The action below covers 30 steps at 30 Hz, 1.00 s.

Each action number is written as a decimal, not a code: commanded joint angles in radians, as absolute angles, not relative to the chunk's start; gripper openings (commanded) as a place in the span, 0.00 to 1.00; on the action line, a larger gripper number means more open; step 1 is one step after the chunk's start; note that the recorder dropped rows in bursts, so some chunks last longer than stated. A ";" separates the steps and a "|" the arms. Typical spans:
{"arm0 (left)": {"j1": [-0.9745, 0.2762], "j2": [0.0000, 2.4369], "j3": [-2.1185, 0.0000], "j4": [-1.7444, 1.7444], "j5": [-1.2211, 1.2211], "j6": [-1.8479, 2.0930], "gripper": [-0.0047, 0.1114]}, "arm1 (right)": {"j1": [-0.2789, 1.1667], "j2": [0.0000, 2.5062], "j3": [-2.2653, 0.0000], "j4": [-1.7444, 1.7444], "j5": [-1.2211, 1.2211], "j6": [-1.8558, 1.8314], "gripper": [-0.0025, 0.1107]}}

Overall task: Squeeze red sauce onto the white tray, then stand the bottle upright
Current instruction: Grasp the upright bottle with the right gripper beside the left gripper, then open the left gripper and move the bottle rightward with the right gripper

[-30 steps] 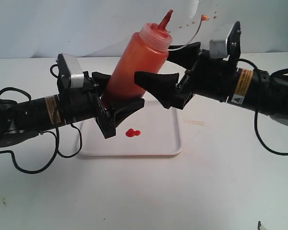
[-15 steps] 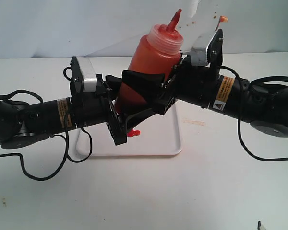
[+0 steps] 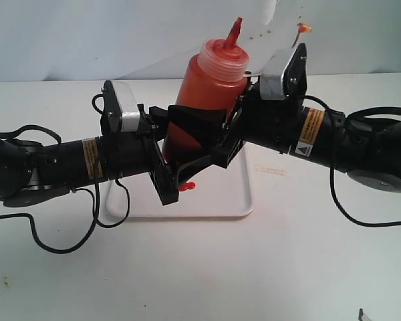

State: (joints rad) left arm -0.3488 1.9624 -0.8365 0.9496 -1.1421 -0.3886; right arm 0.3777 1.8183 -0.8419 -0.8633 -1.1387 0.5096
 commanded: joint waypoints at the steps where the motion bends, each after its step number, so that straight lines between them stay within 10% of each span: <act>1: -0.354 1.956 -0.844 0.936 -1.150 -0.381 0.24 | 0.381 1.817 -0.841 -0.885 -1.156 0.474 0.02; 7: -0.354 1.956 -0.844 0.919 -1.150 -0.381 0.95 | 0.381 1.817 -0.841 -0.880 -1.150 0.470 0.02; 30: -0.299 1.956 -0.844 0.906 -1.035 -0.304 0.94 | 0.093 1.845 -0.839 -1.163 -1.118 0.478 0.02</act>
